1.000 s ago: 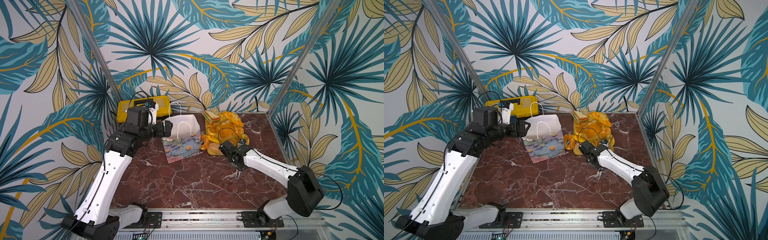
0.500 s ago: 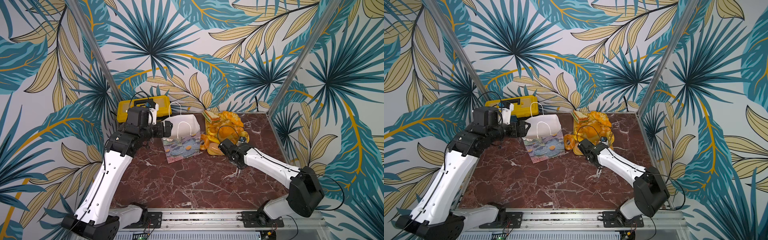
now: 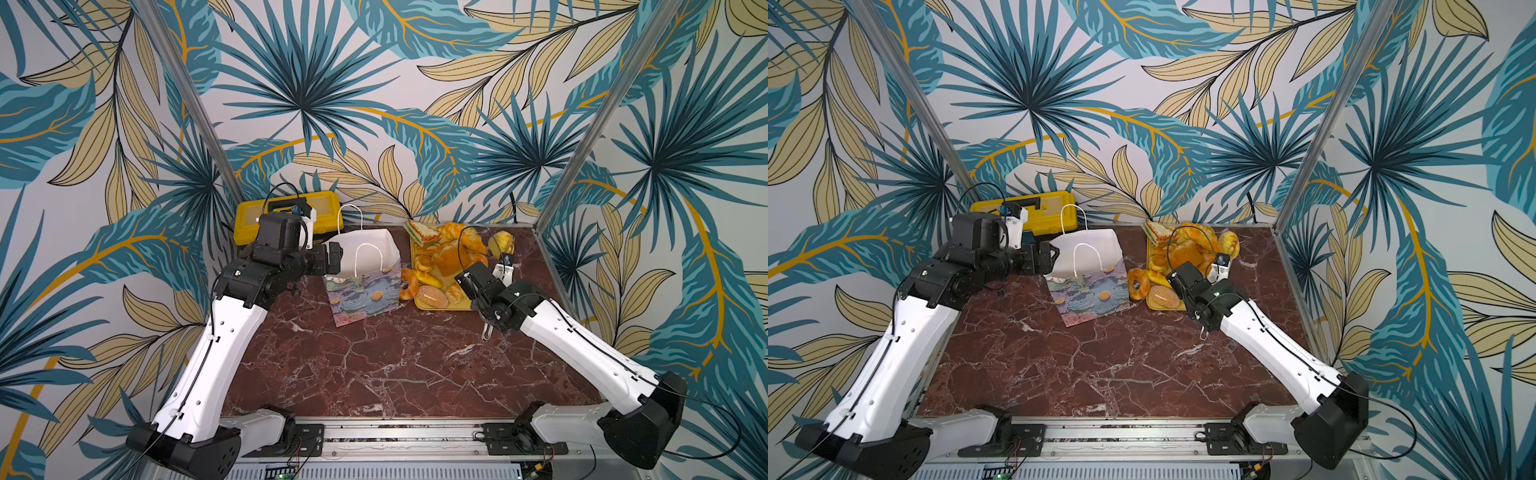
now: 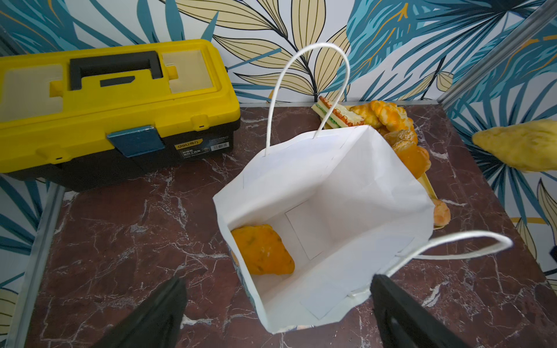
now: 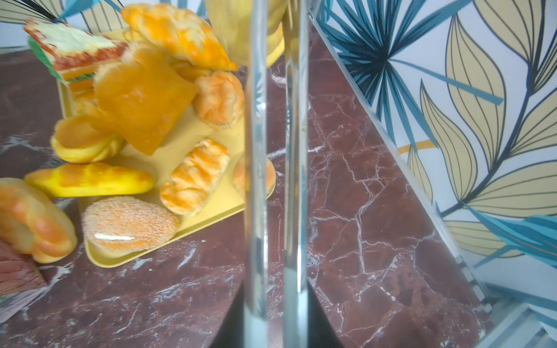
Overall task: Pack bread into a paper bag
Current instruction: Pick up the fake bread from the plate, then place the fake bread in the paper bag.
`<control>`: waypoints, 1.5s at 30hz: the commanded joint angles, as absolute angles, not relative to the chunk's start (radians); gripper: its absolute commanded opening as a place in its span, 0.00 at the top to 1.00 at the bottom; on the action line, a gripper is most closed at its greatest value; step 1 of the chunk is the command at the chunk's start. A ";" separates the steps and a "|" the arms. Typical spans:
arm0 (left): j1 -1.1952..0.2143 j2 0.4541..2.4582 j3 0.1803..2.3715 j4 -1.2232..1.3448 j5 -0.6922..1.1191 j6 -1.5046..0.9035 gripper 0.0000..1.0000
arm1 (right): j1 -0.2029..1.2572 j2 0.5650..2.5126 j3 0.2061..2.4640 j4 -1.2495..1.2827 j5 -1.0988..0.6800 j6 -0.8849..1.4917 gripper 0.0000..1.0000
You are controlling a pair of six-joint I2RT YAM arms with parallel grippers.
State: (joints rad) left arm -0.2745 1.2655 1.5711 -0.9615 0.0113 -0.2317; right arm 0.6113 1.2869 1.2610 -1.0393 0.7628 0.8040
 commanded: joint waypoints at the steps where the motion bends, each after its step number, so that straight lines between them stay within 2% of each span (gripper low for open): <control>1: -0.276 1.317 1.639 -1.050 -0.065 -0.225 0.00 | 0.622 1.242 1.310 -1.017 0.756 0.679 0.89; 8: -0.277 1.360 1.646 -1.086 -0.100 -0.250 0.00 | 0.623 1.227 1.424 -0.937 0.525 0.504 0.89; 17: -0.276 1.372 1.627 -1.085 -0.142 -0.273 0.04 | 0.653 1.282 1.541 -0.901 0.288 0.409 0.88; 22: -0.275 1.383 1.605 -1.050 -0.125 -0.291 0.10 | 0.679 1.322 1.576 -0.872 0.179 0.400 0.88; 33: -0.276 1.436 1.595 -0.999 -0.078 -0.312 0.23 | 0.730 1.312 1.601 -0.834 0.084 0.385 0.88; 41: -0.276 1.471 1.601 -1.005 -0.067 -0.317 0.38 | 0.744 1.306 1.594 -0.832 0.013 0.382 0.88; 45: -0.276 1.476 1.601 -1.010 -0.065 -0.318 0.51 | 0.763 1.331 1.601 -0.818 -0.012 0.380 0.88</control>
